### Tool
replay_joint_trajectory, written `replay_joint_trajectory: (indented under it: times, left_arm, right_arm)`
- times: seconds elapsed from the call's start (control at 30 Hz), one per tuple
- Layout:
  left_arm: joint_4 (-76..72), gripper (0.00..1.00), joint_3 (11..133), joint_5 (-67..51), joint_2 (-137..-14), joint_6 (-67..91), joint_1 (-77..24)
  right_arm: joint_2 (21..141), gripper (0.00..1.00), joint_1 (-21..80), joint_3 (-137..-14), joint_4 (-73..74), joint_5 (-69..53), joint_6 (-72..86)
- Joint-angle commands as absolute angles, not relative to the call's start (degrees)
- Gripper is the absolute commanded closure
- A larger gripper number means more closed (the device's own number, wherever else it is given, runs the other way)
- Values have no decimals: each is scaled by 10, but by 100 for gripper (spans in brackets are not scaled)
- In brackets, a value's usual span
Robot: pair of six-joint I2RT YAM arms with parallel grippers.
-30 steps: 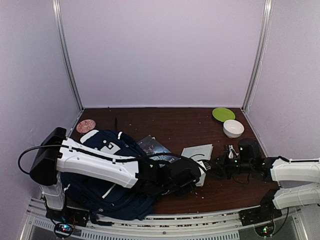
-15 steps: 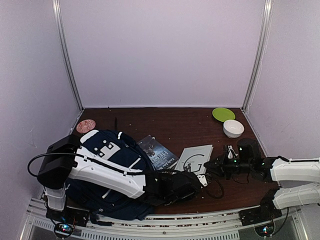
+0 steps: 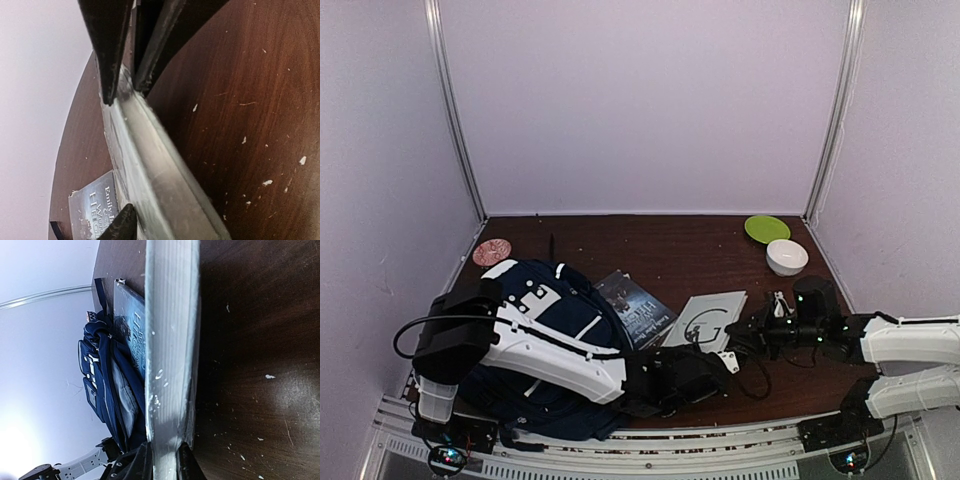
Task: Pack the student bag
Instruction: Pick up the book from the center of the board.
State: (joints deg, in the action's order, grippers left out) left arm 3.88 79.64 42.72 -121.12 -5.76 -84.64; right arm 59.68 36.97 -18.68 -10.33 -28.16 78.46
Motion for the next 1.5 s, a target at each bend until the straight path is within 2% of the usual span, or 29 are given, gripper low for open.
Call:
replay_joint_trajectory:
  times: [0.0, 0.17, 0.23, 0.3, 0.37, 0.43, 0.57, 0.7, 0.8, 0.9, 0.97, 1.07, 1.13, 1.23, 1.33, 1.47]
  left_arm:
    - [-22, 38, 807, 467, -1204, -63, -846]
    - [-10, 64, 819, 447, -1196, -56, -847]
    - [-11, 72, 820, 444, -1191, -53, -847]
    - [-12, 79, 822, 440, -1187, -52, -847]
    - [-12, 81, 824, 434, -1183, -52, -847]
    - [-9, 84, 828, 428, -1182, -53, -847]
    - [-9, 90, 834, 417, -1184, -54, -848]
    - [-11, 92, 838, 417, -1185, -56, -849]
    - [-15, 92, 842, 417, -1186, -57, -851]
    - [-17, 92, 849, 418, -1186, -59, -853]
    - [-19, 93, 851, 420, -1186, -62, -854]
    - [-21, 92, 851, 424, -1184, -66, -858]
    - [-22, 84, 846, 430, -1180, -65, -858]
    - [-18, 58, 833, 439, -1165, -61, -858]
    - [18, 31, 825, 448, -1135, -52, -859]
    - [150, 3, 851, 479, -1079, -25, -879]
  right_arm:
    - [580, 100, 377, -218, -157, -284, 777]
    - [565, 100, 378, -218, -122, -258, 766]
    - [556, 85, 378, -212, -116, -247, 765]
    - [546, 66, 378, -204, -111, -235, 767]
    - [536, 52, 379, -199, -99, -223, 769]
    - [529, 43, 379, -197, -89, -215, 771]
    - [528, 33, 380, -197, -88, -205, 782]
    - [537, 25, 383, -206, -78, -192, 791]
    - [561, 25, 385, -220, -70, -182, 794]
    - [599, 31, 387, -224, -99, -193, 800]
    - [625, 40, 391, -231, -121, -204, 802]
    - [644, 65, 398, -240, -142, -206, 803]
    - [643, 81, 401, -245, -143, -202, 798]
    - [619, 100, 403, -263, -97, -184, 769]
    - [567, 100, 404, -290, -10, -152, 718]
    - [501, 100, 404, -316, 64, -93, 633]
